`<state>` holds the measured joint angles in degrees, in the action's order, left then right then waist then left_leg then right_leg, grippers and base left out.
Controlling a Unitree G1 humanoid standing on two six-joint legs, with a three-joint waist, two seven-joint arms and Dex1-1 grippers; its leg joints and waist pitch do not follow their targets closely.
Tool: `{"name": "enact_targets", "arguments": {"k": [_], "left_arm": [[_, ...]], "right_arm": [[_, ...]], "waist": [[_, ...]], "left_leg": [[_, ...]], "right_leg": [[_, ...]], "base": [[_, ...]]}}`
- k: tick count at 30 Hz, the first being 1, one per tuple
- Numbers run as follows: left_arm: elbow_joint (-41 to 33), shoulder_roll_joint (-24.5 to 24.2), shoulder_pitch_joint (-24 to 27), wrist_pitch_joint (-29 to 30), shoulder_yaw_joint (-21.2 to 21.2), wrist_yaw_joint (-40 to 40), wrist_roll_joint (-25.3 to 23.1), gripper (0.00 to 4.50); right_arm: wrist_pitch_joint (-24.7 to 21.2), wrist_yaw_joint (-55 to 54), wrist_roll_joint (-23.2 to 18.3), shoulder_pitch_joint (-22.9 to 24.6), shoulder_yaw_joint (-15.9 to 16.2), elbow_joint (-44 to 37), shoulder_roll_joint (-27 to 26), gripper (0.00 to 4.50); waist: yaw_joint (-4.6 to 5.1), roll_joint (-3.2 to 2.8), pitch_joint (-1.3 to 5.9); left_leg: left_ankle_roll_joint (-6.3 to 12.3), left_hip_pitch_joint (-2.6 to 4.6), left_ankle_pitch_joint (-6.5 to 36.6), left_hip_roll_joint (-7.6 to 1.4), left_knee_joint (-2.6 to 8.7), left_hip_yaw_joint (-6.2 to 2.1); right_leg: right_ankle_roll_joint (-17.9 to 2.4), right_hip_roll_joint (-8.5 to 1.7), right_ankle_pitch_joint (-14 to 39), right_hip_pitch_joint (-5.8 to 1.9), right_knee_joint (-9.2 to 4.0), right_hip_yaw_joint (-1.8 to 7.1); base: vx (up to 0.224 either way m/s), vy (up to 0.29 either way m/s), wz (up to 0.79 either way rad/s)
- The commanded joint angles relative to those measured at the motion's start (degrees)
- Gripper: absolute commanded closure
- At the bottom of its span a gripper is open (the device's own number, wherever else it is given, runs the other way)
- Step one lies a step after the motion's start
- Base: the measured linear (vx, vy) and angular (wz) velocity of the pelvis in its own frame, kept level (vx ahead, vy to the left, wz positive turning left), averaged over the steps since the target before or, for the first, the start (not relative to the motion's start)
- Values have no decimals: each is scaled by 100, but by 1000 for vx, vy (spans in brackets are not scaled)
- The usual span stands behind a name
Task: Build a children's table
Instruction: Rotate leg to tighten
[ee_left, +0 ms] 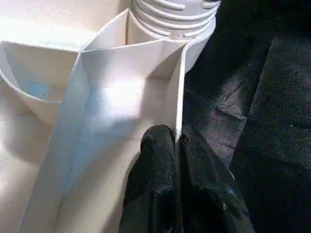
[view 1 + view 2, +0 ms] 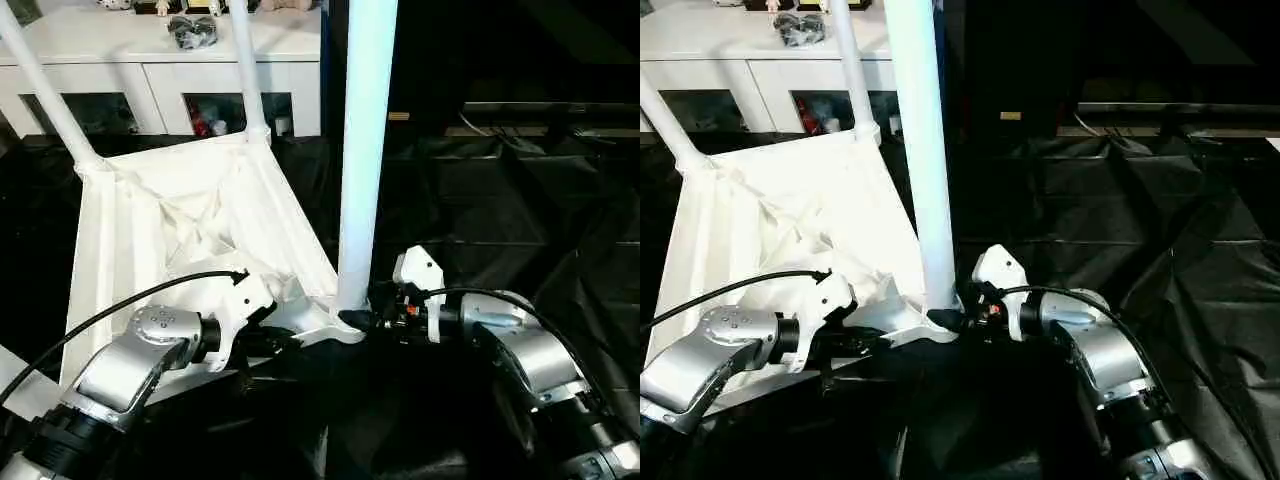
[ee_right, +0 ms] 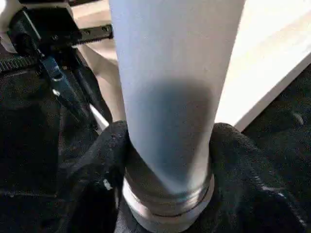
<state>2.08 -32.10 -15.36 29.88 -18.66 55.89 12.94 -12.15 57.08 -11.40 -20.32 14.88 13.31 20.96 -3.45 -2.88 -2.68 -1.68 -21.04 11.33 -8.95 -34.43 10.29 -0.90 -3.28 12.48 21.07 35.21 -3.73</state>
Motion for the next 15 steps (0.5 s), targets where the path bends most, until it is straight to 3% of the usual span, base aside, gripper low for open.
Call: {"name": "enact_targets", "arguments": {"k": [1, 11, 15], "left_arm": [[-110, 36, 87, 43, -96, 167, 77, 450], [-189, 230, 202, 67, 74, -224, 54, 450], [-60, 622, 17, 134, 252, -1045, -236, 450]], "right_arm": [[-68, 69, 55, -16, 175, 119, -64, 223], [-115, -37, 43, 255, 136, 10, -108, 244], [-192, -737, 181, 378, -22, 89, -373, 244]], "waist": [[-39, 9, 306], [-37, 1, 304], [-25, 4, 289]], "left_leg": [[230, 55, 1068, -457, 439, -216], [243, 59, 1085, -462, 442, -214], [210, 63, 1180, -457, 450, -211]], "right_leg": [[-1429, -578, 769, -191, -393, 342], [-1408, -577, 790, -187, -406, 347], [-1372, -575, 953, -174, -429, 351]], "base": [[0, 0, 0], [0, 0, 0], [0, 0, 0]]}}
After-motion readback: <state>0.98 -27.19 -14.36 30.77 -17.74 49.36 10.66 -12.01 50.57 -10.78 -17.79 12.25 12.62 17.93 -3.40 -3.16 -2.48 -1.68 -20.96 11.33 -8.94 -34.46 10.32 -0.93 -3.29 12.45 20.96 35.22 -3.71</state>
